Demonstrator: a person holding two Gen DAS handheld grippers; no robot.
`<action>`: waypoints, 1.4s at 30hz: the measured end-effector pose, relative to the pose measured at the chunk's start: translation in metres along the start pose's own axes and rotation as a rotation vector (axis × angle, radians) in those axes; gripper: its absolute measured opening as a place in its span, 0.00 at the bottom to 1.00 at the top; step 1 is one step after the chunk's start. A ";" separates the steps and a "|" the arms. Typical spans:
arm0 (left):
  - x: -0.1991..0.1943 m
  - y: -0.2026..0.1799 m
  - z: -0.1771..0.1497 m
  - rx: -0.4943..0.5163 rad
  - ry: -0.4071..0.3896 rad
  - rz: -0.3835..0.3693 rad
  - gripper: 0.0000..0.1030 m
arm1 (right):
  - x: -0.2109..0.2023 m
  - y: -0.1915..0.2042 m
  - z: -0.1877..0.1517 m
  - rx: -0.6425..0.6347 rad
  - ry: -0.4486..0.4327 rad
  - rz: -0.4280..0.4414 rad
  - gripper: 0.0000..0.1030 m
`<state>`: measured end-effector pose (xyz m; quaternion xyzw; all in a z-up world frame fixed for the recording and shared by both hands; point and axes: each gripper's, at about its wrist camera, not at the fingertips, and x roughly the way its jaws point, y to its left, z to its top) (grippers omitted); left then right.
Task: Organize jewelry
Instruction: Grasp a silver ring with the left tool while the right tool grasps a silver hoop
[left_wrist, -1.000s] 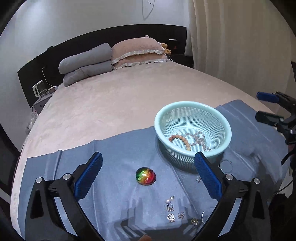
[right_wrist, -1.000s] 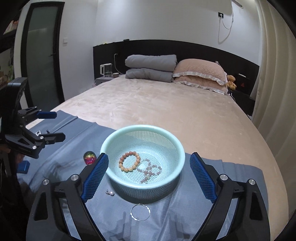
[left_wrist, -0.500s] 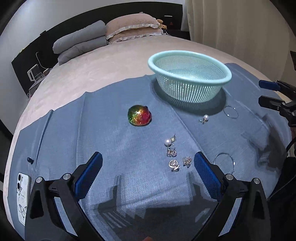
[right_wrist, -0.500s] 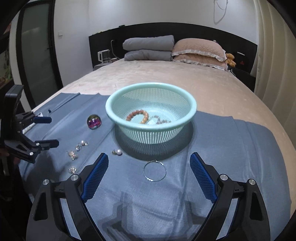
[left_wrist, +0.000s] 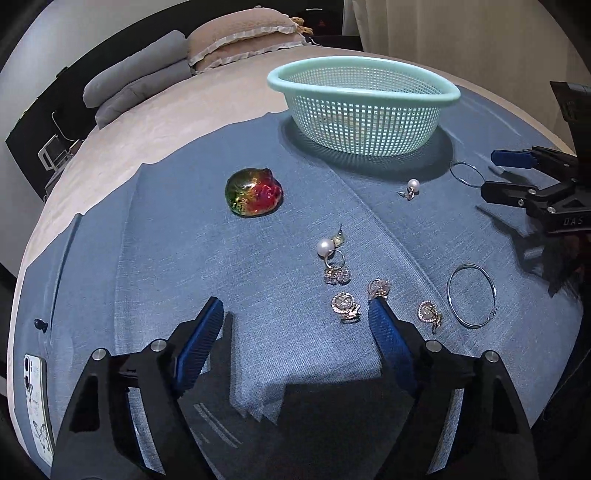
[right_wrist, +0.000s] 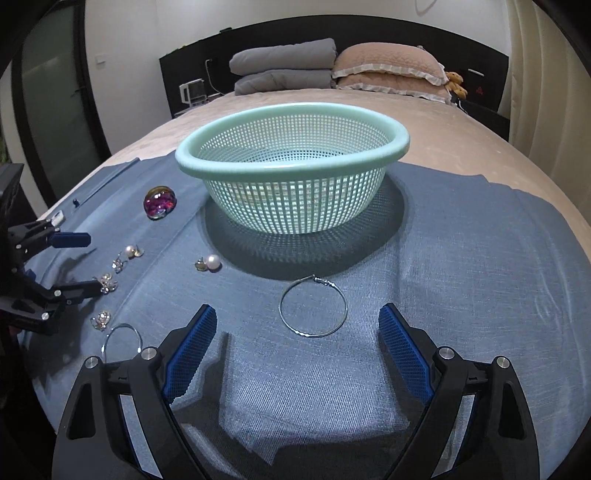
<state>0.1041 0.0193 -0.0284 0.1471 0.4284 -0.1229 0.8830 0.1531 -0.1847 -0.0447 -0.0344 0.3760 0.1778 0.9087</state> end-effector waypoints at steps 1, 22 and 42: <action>0.001 -0.001 0.000 -0.001 0.000 -0.018 0.69 | 0.003 -0.001 -0.001 0.004 0.011 -0.003 0.80; -0.006 -0.019 -0.005 -0.005 -0.009 -0.138 0.14 | 0.008 -0.007 -0.007 0.031 0.040 0.048 0.11; -0.009 -0.020 -0.006 0.014 -0.002 -0.107 0.14 | 0.027 0.009 0.012 -0.009 0.073 -0.021 0.40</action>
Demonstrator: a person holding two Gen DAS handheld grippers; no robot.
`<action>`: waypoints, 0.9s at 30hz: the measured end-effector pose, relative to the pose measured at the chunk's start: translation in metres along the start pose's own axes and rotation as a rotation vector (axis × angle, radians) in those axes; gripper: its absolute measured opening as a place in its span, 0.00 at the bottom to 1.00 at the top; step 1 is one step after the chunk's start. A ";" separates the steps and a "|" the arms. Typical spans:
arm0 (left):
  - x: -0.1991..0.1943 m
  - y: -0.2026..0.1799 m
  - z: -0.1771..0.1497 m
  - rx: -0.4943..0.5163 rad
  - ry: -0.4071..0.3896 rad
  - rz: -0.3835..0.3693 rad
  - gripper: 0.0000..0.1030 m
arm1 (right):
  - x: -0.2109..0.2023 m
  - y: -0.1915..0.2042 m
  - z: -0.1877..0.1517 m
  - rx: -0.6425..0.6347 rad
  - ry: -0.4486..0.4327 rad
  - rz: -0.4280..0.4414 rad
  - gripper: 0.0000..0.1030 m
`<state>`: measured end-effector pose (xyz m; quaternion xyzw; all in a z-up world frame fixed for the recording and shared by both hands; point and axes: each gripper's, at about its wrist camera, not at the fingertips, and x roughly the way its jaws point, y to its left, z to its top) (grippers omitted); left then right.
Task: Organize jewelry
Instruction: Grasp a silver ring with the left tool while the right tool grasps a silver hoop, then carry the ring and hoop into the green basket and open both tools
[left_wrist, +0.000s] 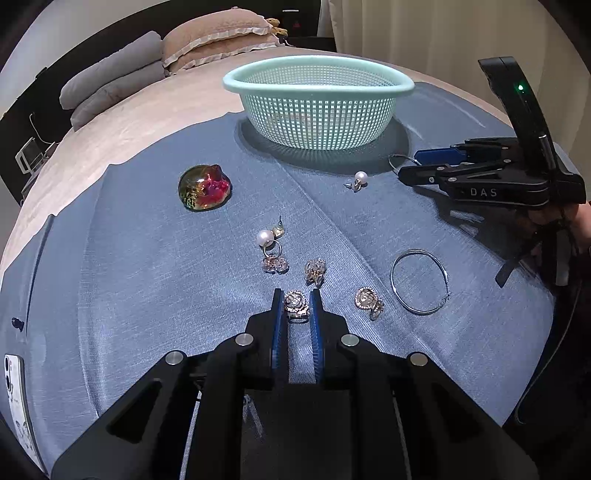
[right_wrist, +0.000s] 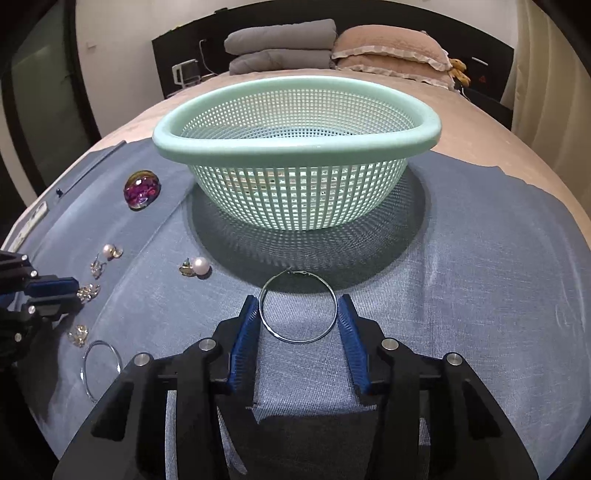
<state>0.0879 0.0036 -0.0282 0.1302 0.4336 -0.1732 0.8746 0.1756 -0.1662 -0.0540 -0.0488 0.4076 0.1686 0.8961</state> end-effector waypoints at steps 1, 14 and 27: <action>-0.001 0.000 0.000 -0.001 0.001 0.000 0.14 | -0.002 -0.001 0.000 0.011 0.000 0.006 0.40; -0.037 -0.010 0.004 0.037 -0.038 -0.020 0.13 | -0.070 -0.010 -0.007 0.007 -0.088 0.017 0.40; -0.085 0.006 0.078 0.091 -0.188 0.014 0.13 | -0.140 -0.025 0.060 -0.070 -0.201 -0.038 0.40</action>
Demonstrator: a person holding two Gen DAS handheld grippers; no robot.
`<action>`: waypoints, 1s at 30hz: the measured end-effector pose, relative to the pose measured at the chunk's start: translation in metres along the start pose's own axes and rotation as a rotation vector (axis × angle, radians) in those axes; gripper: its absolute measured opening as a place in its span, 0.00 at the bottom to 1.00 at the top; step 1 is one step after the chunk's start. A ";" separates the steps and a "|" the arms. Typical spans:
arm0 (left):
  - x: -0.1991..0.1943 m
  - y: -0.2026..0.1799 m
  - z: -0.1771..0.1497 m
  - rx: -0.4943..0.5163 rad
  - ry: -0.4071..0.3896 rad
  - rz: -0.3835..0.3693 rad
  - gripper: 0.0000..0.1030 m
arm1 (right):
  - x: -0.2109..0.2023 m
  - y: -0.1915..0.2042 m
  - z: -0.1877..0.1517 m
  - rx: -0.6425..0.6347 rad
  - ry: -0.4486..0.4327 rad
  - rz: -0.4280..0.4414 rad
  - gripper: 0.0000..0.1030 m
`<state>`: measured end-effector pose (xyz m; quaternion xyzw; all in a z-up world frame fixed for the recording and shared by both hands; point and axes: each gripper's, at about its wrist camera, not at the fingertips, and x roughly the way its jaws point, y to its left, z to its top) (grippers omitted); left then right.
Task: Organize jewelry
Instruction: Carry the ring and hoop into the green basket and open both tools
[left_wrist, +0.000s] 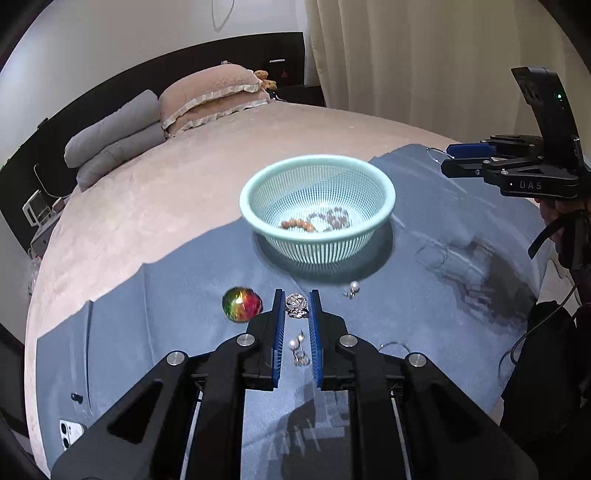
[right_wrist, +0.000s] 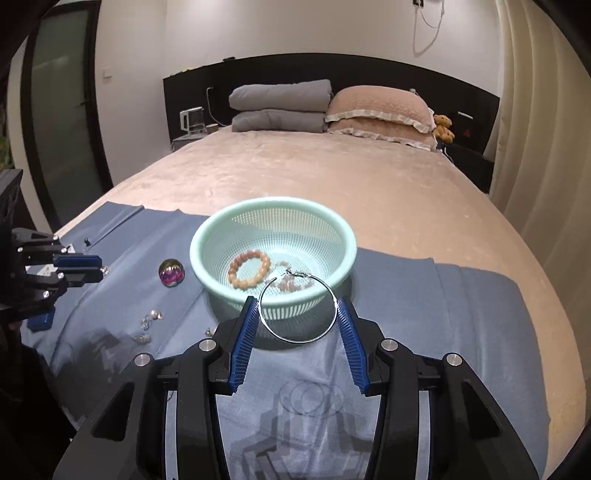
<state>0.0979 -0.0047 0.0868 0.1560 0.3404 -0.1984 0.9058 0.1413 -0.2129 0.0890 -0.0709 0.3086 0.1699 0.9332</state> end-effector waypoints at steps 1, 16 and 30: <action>0.000 0.001 0.008 0.006 -0.011 0.002 0.13 | -0.001 -0.002 0.006 -0.004 -0.004 0.000 0.40; 0.069 0.004 0.085 0.099 -0.003 -0.047 0.13 | 0.063 -0.006 0.049 -0.054 0.019 0.063 0.40; 0.156 0.011 0.074 0.081 0.116 -0.112 0.13 | 0.153 -0.007 0.026 -0.026 0.145 0.124 0.40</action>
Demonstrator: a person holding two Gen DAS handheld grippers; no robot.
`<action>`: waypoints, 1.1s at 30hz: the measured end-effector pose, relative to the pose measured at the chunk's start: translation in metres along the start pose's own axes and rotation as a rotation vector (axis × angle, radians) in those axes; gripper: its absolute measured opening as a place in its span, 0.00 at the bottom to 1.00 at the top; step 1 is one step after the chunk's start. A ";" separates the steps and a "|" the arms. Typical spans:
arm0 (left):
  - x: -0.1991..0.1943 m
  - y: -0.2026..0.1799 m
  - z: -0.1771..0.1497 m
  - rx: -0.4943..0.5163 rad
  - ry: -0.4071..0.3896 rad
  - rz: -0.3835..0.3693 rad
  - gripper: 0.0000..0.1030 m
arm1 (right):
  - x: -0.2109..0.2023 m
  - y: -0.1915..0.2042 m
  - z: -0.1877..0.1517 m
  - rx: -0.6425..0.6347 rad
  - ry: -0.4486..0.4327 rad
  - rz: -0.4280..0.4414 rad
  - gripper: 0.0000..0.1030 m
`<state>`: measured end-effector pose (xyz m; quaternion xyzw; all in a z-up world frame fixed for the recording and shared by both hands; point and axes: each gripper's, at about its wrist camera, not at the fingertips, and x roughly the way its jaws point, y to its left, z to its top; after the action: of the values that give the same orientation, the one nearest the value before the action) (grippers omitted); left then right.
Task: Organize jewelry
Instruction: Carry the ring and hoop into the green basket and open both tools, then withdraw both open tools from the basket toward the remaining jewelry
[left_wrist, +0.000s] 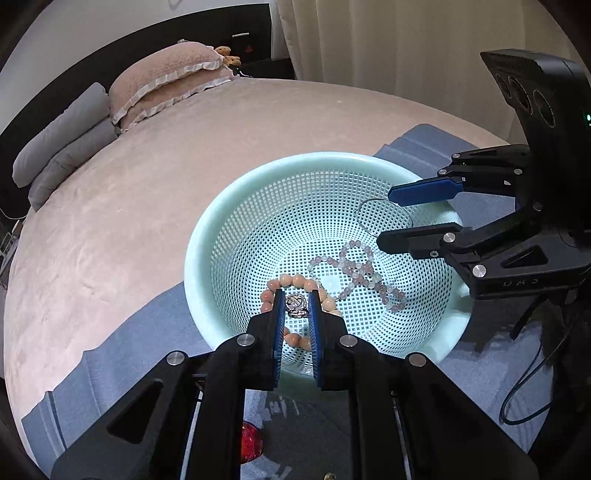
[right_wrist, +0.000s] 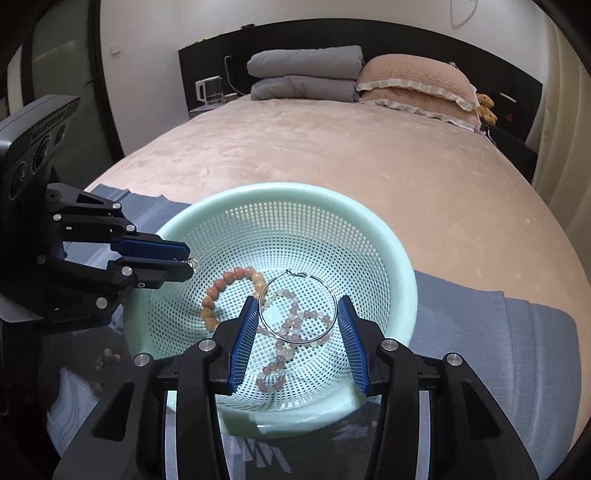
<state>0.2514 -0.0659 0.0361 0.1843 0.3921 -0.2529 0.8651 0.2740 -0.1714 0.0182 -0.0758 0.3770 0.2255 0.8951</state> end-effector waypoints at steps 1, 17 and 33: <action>0.003 -0.001 0.000 -0.004 0.005 -0.003 0.13 | 0.004 0.000 -0.002 0.002 0.007 0.000 0.40; -0.035 -0.003 0.000 0.036 -0.081 0.074 0.65 | -0.041 0.003 -0.014 -0.031 -0.101 -0.087 0.70; -0.125 -0.010 -0.047 0.020 -0.120 0.188 0.92 | -0.122 0.045 -0.029 -0.086 -0.170 -0.105 0.82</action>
<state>0.1472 -0.0125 0.1020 0.2136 0.3179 -0.1850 0.9051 0.1600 -0.1830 0.0863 -0.1145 0.2852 0.1998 0.9304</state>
